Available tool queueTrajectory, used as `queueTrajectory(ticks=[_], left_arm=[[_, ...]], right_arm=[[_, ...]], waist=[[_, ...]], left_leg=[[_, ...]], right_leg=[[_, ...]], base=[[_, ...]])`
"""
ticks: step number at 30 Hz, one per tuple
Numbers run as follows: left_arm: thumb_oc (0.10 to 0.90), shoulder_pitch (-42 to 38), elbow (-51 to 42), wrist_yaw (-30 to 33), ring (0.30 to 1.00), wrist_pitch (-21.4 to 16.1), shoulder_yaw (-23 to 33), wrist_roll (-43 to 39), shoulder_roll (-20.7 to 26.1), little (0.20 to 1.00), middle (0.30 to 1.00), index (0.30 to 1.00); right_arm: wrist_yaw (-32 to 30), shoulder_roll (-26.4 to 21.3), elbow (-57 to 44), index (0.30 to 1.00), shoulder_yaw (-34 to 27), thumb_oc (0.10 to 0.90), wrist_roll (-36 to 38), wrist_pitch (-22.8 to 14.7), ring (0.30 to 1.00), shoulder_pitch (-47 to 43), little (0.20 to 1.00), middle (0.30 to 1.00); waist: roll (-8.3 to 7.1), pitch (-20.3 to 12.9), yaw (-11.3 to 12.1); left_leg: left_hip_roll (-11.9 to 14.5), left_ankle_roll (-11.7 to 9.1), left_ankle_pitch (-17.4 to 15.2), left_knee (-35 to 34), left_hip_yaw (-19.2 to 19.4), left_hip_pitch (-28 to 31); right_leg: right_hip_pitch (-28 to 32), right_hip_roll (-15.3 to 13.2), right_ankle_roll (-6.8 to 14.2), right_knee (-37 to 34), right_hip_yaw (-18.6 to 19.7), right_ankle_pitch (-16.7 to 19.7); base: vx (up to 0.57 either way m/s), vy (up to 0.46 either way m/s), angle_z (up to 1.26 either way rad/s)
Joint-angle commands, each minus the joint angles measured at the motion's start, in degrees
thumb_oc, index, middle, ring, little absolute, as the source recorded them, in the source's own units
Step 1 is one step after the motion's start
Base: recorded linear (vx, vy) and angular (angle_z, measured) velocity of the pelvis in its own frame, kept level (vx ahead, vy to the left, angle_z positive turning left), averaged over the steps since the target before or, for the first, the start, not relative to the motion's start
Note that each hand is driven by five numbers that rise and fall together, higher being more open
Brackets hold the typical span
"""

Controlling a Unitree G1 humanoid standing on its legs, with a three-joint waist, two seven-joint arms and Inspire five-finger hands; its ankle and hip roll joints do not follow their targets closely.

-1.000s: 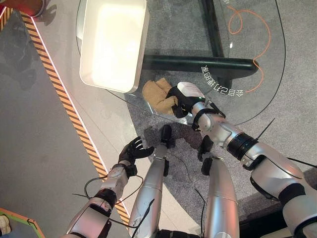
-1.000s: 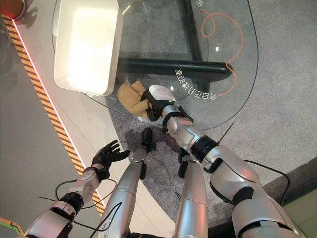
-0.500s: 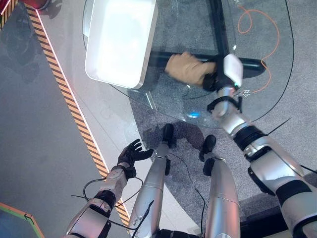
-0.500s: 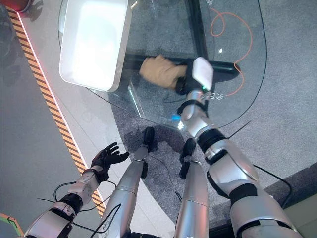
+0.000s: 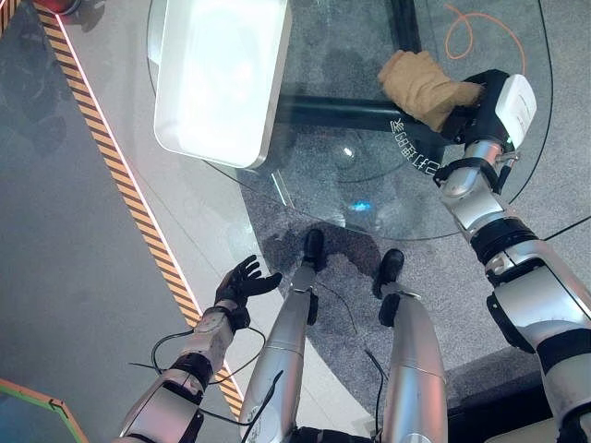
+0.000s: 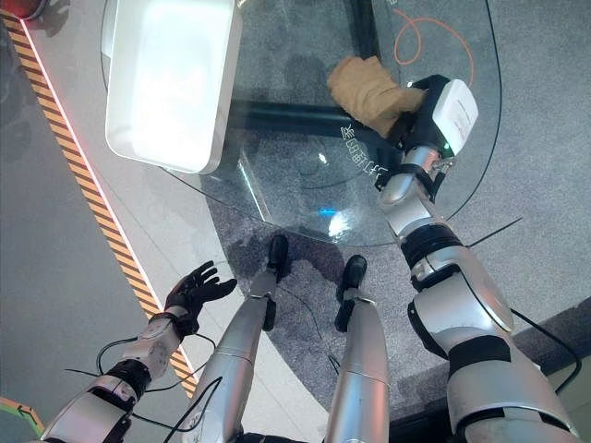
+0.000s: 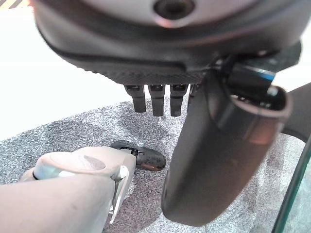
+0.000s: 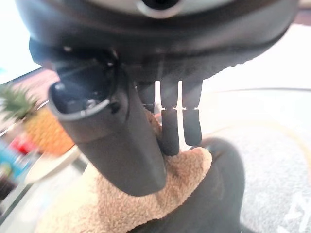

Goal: Wipe the table with a cloth and put it in the basket.

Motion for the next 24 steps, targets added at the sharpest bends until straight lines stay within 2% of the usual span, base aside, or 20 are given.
queueTrajectory(ticks=[1,5,14,19,24], left_arm=[[0.800,2.86,1.18,-0.91,0.900,-2.01,0.94,-1.92,2.15,0.900,0.900,0.900],[0.800,2.79,0.80,-0.87,0.900,-1.72,1.19,-2.26,2.70,0.900,0.900,0.900],[0.800,3.31,0.95,-1.27,0.900,-2.26,1.93,-2.10,3.01,0.900,0.900,0.900],[0.800,3.14,0.90,-1.33,0.900,-2.01,2.21,-1.77,3.26,0.900,0.900,0.900],[0.800,2.59,1.03,-1.45,0.900,-1.87,2.22,-1.63,3.24,0.900,0.900,0.900]], right_arm=[[-8.04,-9.99,-0.05,0.300,-1.88,0.100,1.31,-2.83,0.300,-5.00,0.200,0.300],[-10.24,-10.44,-0.31,0.300,-1.74,0.100,2.48,-1.81,0.300,-5.16,0.200,0.300],[-14.34,-10.75,0.13,0.300,-3.70,0.100,5.46,-2.30,0.300,-5.56,0.200,0.300],[-11.14,-10.64,-0.50,0.300,-3.62,0.100,4.08,-2.97,0.300,-5.20,0.200,0.300],[-6.15,-8.68,-3.98,0.300,-0.77,0.100,1.82,-3.39,0.300,-4.70,0.200,0.300]], waist=[[0.92,-1.29,-0.80],[0.72,-1.29,-0.86],[0.41,-1.29,-0.88],[0.12,-1.29,-0.84],[0.01,-1.29,-0.76]], left_leg=[[-1.49,3.64,-7.16,3.94,6.05,0.38],[-1.40,3.70,-7.25,3.87,6.10,0.37],[-1.36,3.63,-7.46,4.08,5.72,0.40],[-1.45,3.73,-7.37,4.09,5.44,0.17],[-1.70,3.63,-7.15,3.96,5.24,0.15]], right_leg=[[-0.41,2.60,0.83,-6.34,-1.96,4.08],[-0.22,2.74,0.82,-6.73,-1.99,4.08],[0.07,3.24,0.83,-6.40,-1.67,3.60],[-0.04,3.49,0.85,-6.35,-1.67,3.62],[0.07,3.58,0.86,-6.82,-1.60,3.79]], base=[[0.00,0.000,0.00],[0.00,-0.005,-0.02],[0.00,0.000,0.00],[0.00,0.000,0.00],[0.00,0.000,-0.01]])
